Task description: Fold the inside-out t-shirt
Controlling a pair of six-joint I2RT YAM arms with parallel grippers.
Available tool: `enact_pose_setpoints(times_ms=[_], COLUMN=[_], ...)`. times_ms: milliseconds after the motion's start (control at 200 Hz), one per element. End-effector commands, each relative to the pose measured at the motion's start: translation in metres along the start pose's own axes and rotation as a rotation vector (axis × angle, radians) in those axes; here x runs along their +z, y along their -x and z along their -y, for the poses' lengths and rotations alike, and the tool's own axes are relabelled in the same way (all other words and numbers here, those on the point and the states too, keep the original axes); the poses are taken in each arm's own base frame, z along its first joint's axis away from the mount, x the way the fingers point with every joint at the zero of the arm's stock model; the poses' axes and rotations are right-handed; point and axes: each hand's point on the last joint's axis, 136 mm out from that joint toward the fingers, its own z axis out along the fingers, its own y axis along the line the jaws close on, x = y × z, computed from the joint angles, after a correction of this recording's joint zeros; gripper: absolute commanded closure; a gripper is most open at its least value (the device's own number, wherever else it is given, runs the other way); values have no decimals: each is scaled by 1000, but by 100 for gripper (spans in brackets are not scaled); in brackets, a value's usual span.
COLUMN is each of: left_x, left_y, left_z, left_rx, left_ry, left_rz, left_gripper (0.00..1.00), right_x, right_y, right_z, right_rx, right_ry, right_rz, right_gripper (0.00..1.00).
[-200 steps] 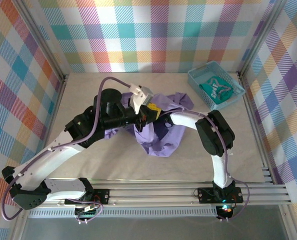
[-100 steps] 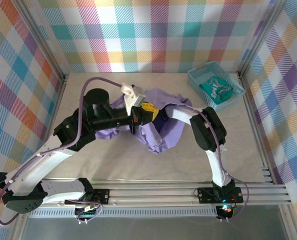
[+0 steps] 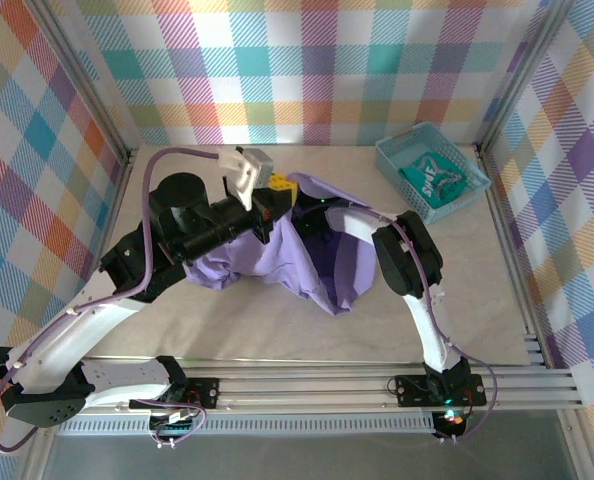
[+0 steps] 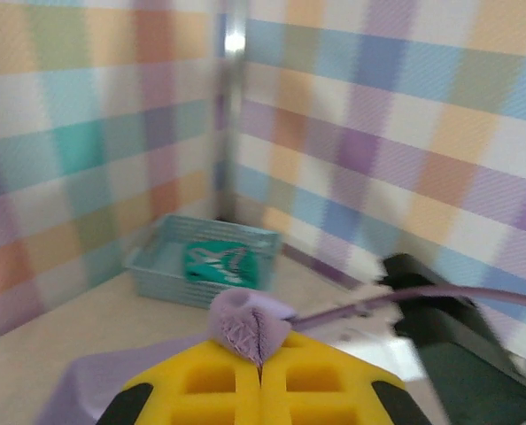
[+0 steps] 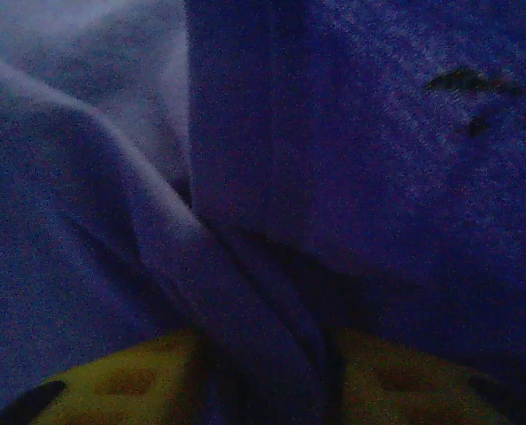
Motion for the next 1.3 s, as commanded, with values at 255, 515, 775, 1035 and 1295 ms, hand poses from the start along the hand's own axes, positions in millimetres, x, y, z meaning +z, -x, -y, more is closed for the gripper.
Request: enact_pose_setpoints(times_ms=[255, 515, 775, 1035, 1295], left_x=[-11, -16, -39, -16, 29], left_y=[-16, -95, -164, -207, -245], left_z=[-176, -306, -368, -356, -327], left_rx=[-58, -233, -379, -540, -566], left_ry=[696, 986, 1104, 901, 757], left_rz=[-30, -217, -330, -338, -401], left_gripper=[100, 100, 100, 100, 100], right_x=[-66, -137, -145, -173, -236], right_y=[-6, 5, 9, 53, 106], right_z=[-21, -48, -44, -54, -75], right_rx=[-80, -150, -179, -117, -138], right_ry=[209, 380, 354, 453, 668], right_rz=[88, 313, 347, 535, 769], right_gripper=[100, 100, 100, 100, 100])
